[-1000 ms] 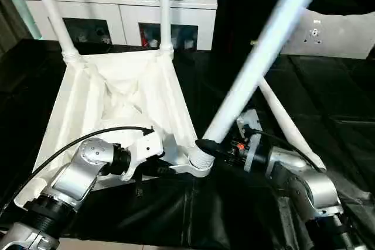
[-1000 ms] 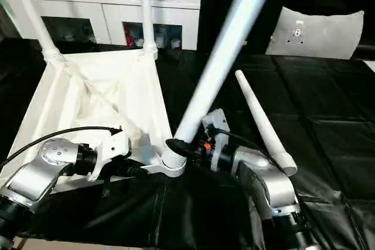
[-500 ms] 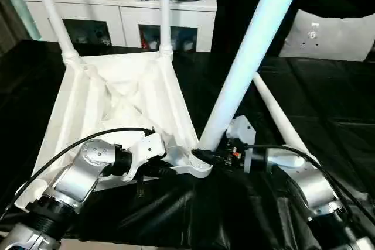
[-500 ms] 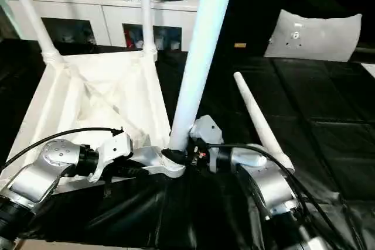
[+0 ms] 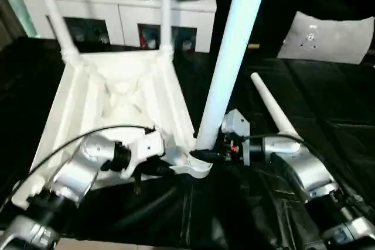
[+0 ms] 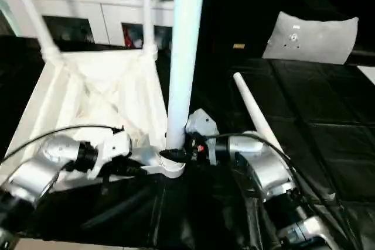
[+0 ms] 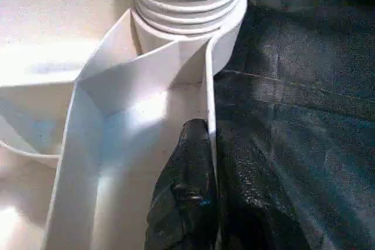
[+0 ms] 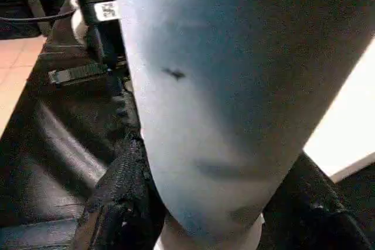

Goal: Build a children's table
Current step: Insert table leg to table base

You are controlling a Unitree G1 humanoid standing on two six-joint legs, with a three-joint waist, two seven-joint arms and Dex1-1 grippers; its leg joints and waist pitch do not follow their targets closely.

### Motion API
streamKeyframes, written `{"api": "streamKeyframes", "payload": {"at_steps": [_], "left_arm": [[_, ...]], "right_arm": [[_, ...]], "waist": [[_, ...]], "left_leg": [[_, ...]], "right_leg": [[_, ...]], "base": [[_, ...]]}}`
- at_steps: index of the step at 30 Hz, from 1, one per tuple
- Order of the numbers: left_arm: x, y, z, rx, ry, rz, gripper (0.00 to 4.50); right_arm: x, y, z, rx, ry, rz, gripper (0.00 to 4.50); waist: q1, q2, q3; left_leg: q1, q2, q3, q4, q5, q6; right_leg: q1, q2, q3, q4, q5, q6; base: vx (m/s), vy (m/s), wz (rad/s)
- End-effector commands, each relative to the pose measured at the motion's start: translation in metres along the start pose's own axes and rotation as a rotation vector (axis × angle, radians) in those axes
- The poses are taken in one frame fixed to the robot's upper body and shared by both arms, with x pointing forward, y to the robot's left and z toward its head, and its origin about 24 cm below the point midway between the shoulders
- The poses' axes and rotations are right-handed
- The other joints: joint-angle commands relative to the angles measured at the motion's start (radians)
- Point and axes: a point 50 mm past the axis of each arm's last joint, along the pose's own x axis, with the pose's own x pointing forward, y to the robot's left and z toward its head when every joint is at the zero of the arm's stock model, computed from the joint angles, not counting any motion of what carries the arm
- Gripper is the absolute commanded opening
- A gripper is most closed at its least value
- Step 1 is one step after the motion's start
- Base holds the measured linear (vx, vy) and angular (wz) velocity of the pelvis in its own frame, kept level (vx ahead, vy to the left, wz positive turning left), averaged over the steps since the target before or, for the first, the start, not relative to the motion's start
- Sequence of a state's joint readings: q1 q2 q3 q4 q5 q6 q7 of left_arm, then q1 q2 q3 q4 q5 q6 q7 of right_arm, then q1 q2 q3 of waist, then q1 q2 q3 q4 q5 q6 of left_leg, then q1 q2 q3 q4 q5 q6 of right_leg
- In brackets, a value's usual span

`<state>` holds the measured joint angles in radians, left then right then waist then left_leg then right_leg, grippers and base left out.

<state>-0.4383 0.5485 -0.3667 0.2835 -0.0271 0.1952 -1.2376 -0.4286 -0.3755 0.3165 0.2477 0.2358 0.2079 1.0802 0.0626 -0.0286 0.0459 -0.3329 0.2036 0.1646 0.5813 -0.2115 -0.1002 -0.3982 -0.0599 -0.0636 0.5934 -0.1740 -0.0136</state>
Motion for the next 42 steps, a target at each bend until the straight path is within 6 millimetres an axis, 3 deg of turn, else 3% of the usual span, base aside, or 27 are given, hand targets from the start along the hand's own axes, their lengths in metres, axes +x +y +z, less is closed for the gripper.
{"api": "streamKeyframes", "payload": {"at_steps": [1,5,6,8,13,16,19,21,23,25,28,29,31,32,34,35,37,38,39,42], "left_arm": [[-0.003,0.011,0.03,0.129,-0.058,-0.017,0.0],[-0.008,0.018,0.029,0.142,-0.02,0.004,0.0],[-0.009,0.019,0.028,0.139,-0.013,0.011,0.0],[-0.011,0.021,0.026,0.128,-0.003,0.029,0.0],[-0.015,0.019,0.018,0.069,0.001,0.081,0.0],[-0.018,0.016,0.016,0.021,-0.016,0.115,0.0],[-0.02,0.011,0.015,-0.026,-0.035,0.154,0.0],[-0.022,0.003,0.016,-0.078,-0.062,0.192,0.0],[-0.02,-0.004,0.02,-0.109,-0.078,0.212,0.0],[-0.017,-0.008,0.023,-0.124,-0.087,0.226,0.0],[-0.005,-0.018,0.04,-0.153,-0.129,0.254,0.0],[0.0,-0.02,0.046,-0.163,-0.148,0.259,0.0],[0.013,-0.024,0.062,-0.165,-0.175,0.263,0.0],[0.015,-0.025,0.065,-0.167,-0.18,0.264,0.0],[0.019,-0.025,0.071,-0.169,-0.182,0.276,0.0],[0.02,-0.024,0.072,-0.174,-0.176,0.287,0.0],[0.022,-0.018,0.076,-0.186,-0.148,0.335,0.0],[0.022,-0.017,0.076,-0.194,-0.135,0.352,0.0],[0.022,-0.015,0.074,-0.2,-0.123,0.37,0.0],[0.02,-0.013,0.071,-0.205,-0.101,0.395,0.0]], "right_arm": [[0.005,0.025,-0.058,0.213,0.214,0.114,1.91],[0.007,0.027,-0.058,0.192,0.227,0.129,1.91],[0.008,0.028,-0.057,0.187,0.227,0.126,1.91],[0.01,0.027,-0.056,0.182,0.221,0.114,1.91],[0.015,0.023,-0.055,0.168,0.212,0.059,1.91],[0.016,0.02,-0.053,0.172,0.193,0.014,1.91],[0.016,0.016,-0.052,0.184,0.177,-0.053,1.91],[0.015,0.009,-0.052,0.215,0.169,-0.155,1.91],[0.015,0.004,-0.052,0.245,0.164,-0.221,1.91],[0.015,0.001,-0.052,0.255,0.161,-0.249,1.91],[0.018,-0.009,-0.049,0.284,0.15,-0.344,1.91],[0.019,-0.013,-0.047,0.29,0.148,-0.374,1.91],[0.025,-0.021,-0.042,0.305,0.14,-0.434,1.91],[0.026,-0.023,-0.041,0.312,0.138,-0.445,1.91],[0.029,-0.025,-0.039,0.316,0.137,-0.454,1.91],[0.03,-0.026,-0.038,0.315,0.139,-0.454,1.91],[0.032,-0.026,-0.037,0.309,0.143,-0.446,1.91],[0.033,-0.025,-0.037,0.309,0.144,-0.444,1.91],[0.034,-0.024,-0.038,0.306,0.143,-0.44,1.91],[0.034,-0.022,-0.038,0.307,0.133,-0.434,1.91]], "waist": [[-0.009,0.009,-0.011],[-0.009,0.01,-0.002],[-0.008,0.015,0.003],[-0.011,0.012,0.006],[-0.014,0.012,0.016],[-0.018,0.009,0.024],[-0.023,0.013,0.025],[-0.033,0.014,0.029],[-0.044,0.017,0.029],[-0.055,0.017,0.025],[-0.067,0.013,0.023],[-0.069,0.007,0.018],[-0.069,0.01,0.014],[-0.069,0.009,0.014],[-0.062,-0.001,-0.002],[-0.053,0.0,-0.004],[-0.045,0.005,-0.003],[-0.043,0.003,-0.009],[-0.04,0.0,-0.019],[-0.035,0.001,-0.021]], "left_leg": [[-0.002,0.022,-0.01,-0.088,-0.339,0.033],[-0.005,0.025,-0.008,-0.094,-0.308,0.033],[-0.006,0.027,-0.01,-0.098,-0.312,0.03],[-0.005,0.028,-0.01,-0.1,-0.328,0.024],[0.001,0.028,-0.012,-0.104,-0.378,0.016],[0.003,0.026,-0.016,-0.105,-0.398,0.014],[0.007,0.023,-0.02,-0.103,-0.409,0.015],[0.001,0.025,-0.026,-0.107,-0.423,0.006],[-0.01,0.027,-0.035,-0.113,-0.441,0.0],[-0.014,0.03,-0.036,-0.116,-0.433,-0.002],[-0.008,0.028,-0.029,-0.11,-0.417,0.009],[-0.008,0.026,-0.027,-0.107,-0.405,0.012],[-0.01,0.029,-0.023,-0.106,-0.361,0.015],[-0.009,0.029,-0.021,-0.105,-0.351,0.014],[-0.006,0.028,-0.01,-0.098,-0.28,0.021],[-0.012,0.028,-0.004,-0.093,-0.219,0.033],[-0.013,0.027,0.002,-0.091,-0.175,0.041],[-0.01,0.026,0.005,-0.086,-0.145,0.041],[-0.015,0.024,0.004,-0.081,-0.079,0.048],[-0.019,0.019,0.007,-0.074,-0.002,0.071]], "right_leg": [[0.018,-0.068,0.047,-0.101,-0.542,-0.086],[0.021,-0.069,0.05,-0.097,-0.475,-0.111],[0.021,-0.069,0.049,-0.096,-0.465,-0.12],[0.022,-0.07,0.049,-0.096,-0.461,-0.129],[0.016,-0.076,0.05,-0.109,-0.561,-0.112],[0.011,-0.081,0.048,-0.121,-0.667,-0.082],[0.006,-0.084,0.043,-0.134,-0.753,-0.054],[0.006,-0.085,0.04,-0.133,-0.769,-0.052],[0.016,-0.085,0.032,-0.13,-0.758,-0.053],[0.023,-0.084,0.031,-0.126,-0.693,-0.071],[0.013,-0.08,0.038,-0.125,-0.632,-0.11],[0.016,-0.08,0.038,-0.123,-0.625,-0.113],[0.015,-0.081,0.044,-0.117,-0.571,-0.136],[0.015,-0.08,0.045,-0.119,-0.555,-0.143],[0.022,-0.076,0.049,-0.107,-0.451,-0.173],[0.026,-0.073,0.053,-0.094,-0.357,-0.194],[0.026,-0.071,0.053,-0.088,-0.294,-0.211],[0.031,-0.07,0.054,-0.081,-0.243,-0.224],[0.043,-0.07,0.053,-0.066,-0.158,-0.24],[0.051,-0.068,0.053,-0.053,-0.026,-0.269]], "base": [[0.0,0.0,0.0],[0.0,0.0,0.0],[0.0,0.0,0.0],[0.0,0.0,0.0],[0.0,0.0,0.0],[0.0,0.0,0.0],[0.0,0.0,0.0],[0.0,0.0,0.0],[0.0,0.0,0.0],[0.0,0.0,0.0],[0.0,0.0,0.0],[0.0,0.0,0.0],[0.0,0.0,0.0],[0.0,0.0,0.0],[0.0,0.0,0.0],[0.058,-0.014,0.05],[0.065,-0.025,0.05],[0.071,-0.027,0.04],[0.059,-0.024,0.0],[0.02,-0.008,0.0]]}}
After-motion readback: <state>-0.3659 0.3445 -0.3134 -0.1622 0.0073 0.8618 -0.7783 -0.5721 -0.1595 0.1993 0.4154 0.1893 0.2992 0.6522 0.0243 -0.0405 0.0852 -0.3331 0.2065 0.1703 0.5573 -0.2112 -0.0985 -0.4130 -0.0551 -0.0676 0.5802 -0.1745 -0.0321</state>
